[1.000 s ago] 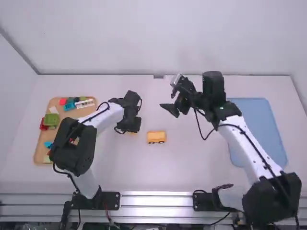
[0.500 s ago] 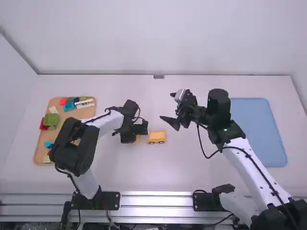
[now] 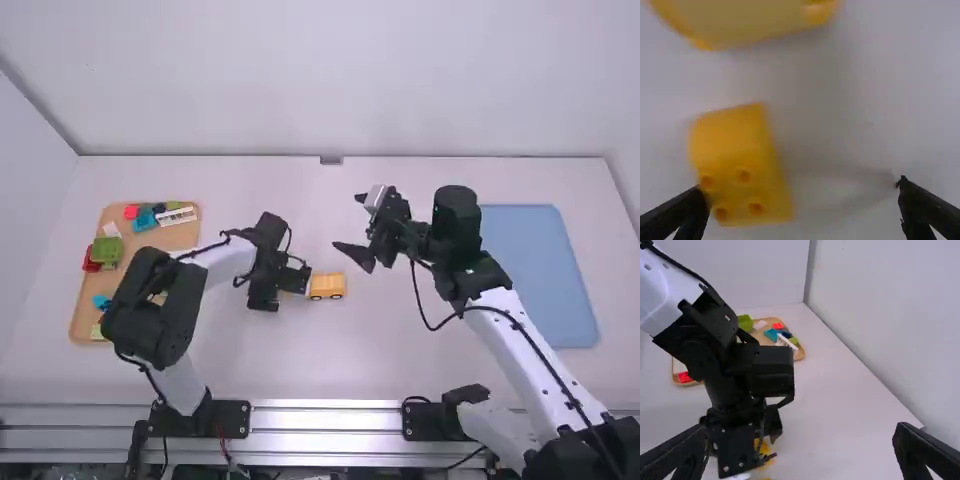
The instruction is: Assemble lego blocks to make yellow taxi
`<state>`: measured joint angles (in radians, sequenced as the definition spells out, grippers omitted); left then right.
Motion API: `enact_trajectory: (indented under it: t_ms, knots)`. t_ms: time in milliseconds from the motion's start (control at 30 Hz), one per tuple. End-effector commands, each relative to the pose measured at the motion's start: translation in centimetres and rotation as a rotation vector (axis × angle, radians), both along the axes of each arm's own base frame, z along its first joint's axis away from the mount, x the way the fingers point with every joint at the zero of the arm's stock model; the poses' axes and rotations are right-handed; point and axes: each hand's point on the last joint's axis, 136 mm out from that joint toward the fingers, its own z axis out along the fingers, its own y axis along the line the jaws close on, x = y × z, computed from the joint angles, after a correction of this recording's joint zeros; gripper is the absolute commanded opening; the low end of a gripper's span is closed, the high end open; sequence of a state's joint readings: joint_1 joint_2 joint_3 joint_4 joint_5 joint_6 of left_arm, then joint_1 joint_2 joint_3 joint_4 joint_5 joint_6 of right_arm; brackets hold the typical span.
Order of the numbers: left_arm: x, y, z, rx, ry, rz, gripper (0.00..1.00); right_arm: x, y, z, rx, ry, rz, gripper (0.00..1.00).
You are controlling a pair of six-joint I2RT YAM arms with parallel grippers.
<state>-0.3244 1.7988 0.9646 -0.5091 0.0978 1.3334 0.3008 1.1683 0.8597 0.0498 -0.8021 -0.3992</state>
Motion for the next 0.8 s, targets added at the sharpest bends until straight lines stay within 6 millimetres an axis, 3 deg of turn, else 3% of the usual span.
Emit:
enact_trajectory:
  t_ms: [0,67,100,133,233,300,467,633,700,767]
  knots:
    - [0.4,-1.0,2.8,-0.082,0.0,-0.023,0.99,-0.2,-0.1,0.3,0.009,-0.004,0.004,0.98]
    - [0.5,-1.5,5.0,-0.177,0.024,-0.052,0.99,0.0,-0.4,0.3,0.009,-0.002,-0.007,0.98]
    - [0.5,-1.5,5.0,-0.177,0.024,-0.052,0.99,0.0,-0.4,0.3,0.009,-0.002,-0.007,0.98]
    - [0.6,-1.7,6.5,-0.288,0.038,-0.075,0.99,0.1,-0.6,0.2,0.007,0.003,-0.015,0.98]
    - [0.8,-1.9,8.2,-0.454,0.047,-0.067,0.99,0.2,-0.9,0.0,0.006,0.01,-0.02,0.98]
    - [1.3,-1.7,9.8,-0.647,0.065,0.034,0.99,0.4,-1.3,-0.2,0.005,0.02,-0.035,0.98]
    - [1.8,-0.3,10.1,-0.775,0.132,0.25,0.99,0.3,-1.5,-1.5,-0.017,0.008,-0.031,0.98]
    - [0.6,0.2,9.2,-0.794,0.279,0.474,0.99,0.0,-1.5,-2.4,-0.046,-0.018,-0.014,0.98]
    - [-0.2,-0.1,8.4,-0.785,0.282,0.446,0.99,0.1,-1.5,-2.5,-0.054,-0.031,-0.011,0.98]
    - [-1.5,-0.6,6.9,-0.784,0.228,0.308,0.99,0.0,-1.5,-2.6,-0.064,-0.049,-0.005,0.98]
